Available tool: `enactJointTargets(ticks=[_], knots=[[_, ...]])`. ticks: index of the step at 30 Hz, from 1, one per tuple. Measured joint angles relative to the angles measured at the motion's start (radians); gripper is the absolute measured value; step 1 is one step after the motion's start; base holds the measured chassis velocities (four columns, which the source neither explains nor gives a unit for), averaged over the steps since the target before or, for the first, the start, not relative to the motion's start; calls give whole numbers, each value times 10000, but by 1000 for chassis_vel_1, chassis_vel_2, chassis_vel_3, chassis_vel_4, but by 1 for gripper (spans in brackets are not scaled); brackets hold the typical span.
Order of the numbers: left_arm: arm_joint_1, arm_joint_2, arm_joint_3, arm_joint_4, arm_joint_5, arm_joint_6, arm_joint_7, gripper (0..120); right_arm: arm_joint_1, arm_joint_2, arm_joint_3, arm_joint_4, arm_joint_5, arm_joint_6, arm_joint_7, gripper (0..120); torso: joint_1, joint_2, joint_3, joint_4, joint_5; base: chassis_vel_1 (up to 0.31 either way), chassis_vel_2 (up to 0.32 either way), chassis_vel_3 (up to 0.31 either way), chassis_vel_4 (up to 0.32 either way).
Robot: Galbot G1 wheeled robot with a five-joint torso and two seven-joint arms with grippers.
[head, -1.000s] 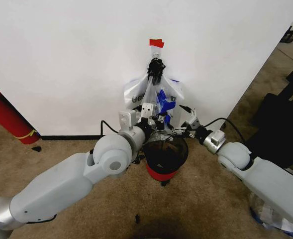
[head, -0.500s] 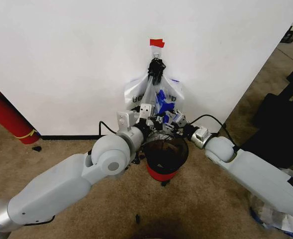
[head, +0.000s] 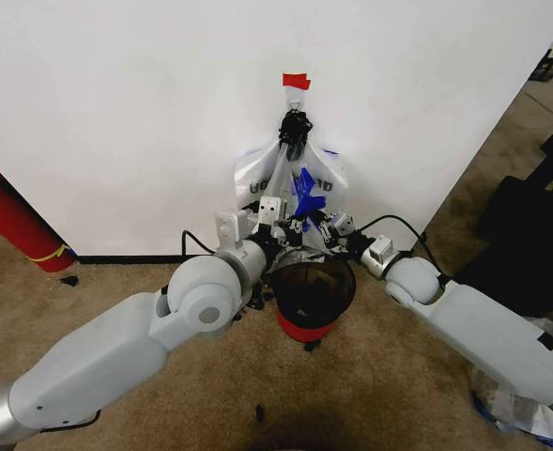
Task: Pick up the garbage bag from the wall and place it over the trash bin.
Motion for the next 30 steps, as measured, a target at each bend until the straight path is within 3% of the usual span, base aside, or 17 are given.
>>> enactJointTargets(ticks=[6,12,20,30], knots=[[551,12,-666,-41,2,-57,-8,0,-1272,-6,1563,834,748,-32,86,0,0,0,0,1,0,0,0,0,0],[1572,-35,-1453,-176,64,-152,-37,0,-3576,-253,3310,2283,922,289,144,0,-2,1,-1,0,-1,0,0,0,0],[2502,51,-2100,-558,53,-170,-49,0,-5423,-235,4594,2870,574,514,107,0,-1,1,-1,0,1,0,0,0,0],[4548,426,-3094,-1685,286,-133,69,0,-7700,122,6079,3681,141,692,-114,0,-2,1,-2,-1,-1,0,0,0,0]])
